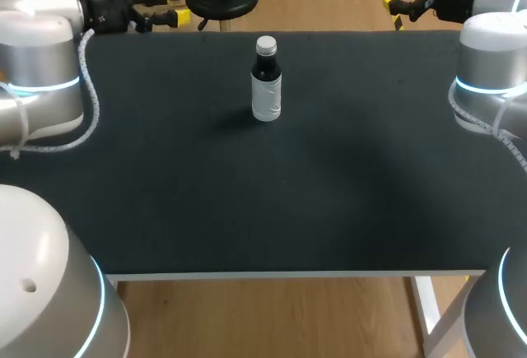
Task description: Unscrew the bottle cap
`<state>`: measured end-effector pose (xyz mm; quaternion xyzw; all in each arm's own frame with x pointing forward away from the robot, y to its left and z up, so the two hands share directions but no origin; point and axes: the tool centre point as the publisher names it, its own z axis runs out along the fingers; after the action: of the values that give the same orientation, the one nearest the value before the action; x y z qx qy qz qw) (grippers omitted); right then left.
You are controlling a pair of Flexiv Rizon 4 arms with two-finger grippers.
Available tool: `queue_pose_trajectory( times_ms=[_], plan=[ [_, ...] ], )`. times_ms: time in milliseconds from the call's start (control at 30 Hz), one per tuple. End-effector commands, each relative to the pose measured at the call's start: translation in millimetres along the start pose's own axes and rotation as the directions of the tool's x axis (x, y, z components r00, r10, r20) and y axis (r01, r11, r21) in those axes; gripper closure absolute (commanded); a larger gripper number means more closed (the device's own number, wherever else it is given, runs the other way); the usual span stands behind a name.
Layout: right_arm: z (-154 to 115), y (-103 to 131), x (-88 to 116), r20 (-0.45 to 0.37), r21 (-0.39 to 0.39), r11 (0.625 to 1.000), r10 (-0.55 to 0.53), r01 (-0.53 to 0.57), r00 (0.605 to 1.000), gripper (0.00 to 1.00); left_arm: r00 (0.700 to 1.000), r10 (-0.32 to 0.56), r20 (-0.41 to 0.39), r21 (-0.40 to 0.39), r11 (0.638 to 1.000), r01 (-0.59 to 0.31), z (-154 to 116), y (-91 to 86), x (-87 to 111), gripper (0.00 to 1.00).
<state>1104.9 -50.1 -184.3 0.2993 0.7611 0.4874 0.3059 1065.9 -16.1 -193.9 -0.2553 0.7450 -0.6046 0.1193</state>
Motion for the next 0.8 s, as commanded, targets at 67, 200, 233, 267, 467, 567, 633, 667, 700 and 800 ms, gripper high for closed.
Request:
queue_pose_trajectory(
  times_ms=[67,200,233,267,467,567,633,667,700,800],
  plan=[
    [-0.1,0.0,0.0,0.000,0.000,1.000,0.000,0.000,1.000,0.00,0.967,0.135,-0.218,0.120,0.987,-0.110,9.2,18.0,-7.9,0.00],
    [-0.1,0.0,0.0,0.000,0.000,1.000,0.000,0.000,1.000,0.00,0.947,0.184,-0.264,0.177,0.974,-0.140,15.3,25.5,-7.8,0.00],
    [-0.1,0.0,0.0,0.000,0.000,1.000,0.000,0.000,1.000,0.00,0.942,0.194,-0.275,0.196,0.970,-0.142,17.1,27.0,-7.2,0.00],
    [-0.1,0.0,0.0,0.000,0.000,1.000,0.000,0.000,1.000,0.00,0.942,0.195,-0.272,0.197,0.970,-0.144,19.6,29.2,-6.8,0.00],
    [-0.1,0.0,0.0,0.000,0.000,1.000,0.000,0.000,1.000,0.00,0.905,0.230,-0.357,0.241,0.959,-0.148,34.7,38.1,-2.4,0.00],
    [-0.1,0.0,0.0,0.000,0.000,1.000,0.000,0.000,1.000,0.00,0.890,0.226,-0.397,0.268,0.956,-0.123,44.5,42.5,1.3,0.00],
    [-0.1,0.0,0.0,0.000,0.000,1.000,0.000,0.000,1.000,0.00,0.879,0.220,-0.422,0.271,0.956,-0.109,51.9,45.1,3.8,0.00],
    [-0.1,0.0,0.0,0.000,0.000,1.000,0.000,0.000,1.000,0.00,0.875,0.217,-0.433,0.269,0.958,-0.104,55.7,46.3,4.7,0.00],
    [-0.1,0.0,0.0,0.000,0.000,1.000,0.000,0.000,1.000,0.00,0.865,0.218,-0.453,0.268,0.958,-0.101,61.1,48.2,5.7,0.00],
    [-0.1,0.0,0.0,0.000,0.000,1.000,0.000,0.000,1.000,0.00,0.849,0.214,-0.484,0.267,0.960,-0.089,73.6,51.1,8.2,0.00]
  ],
)
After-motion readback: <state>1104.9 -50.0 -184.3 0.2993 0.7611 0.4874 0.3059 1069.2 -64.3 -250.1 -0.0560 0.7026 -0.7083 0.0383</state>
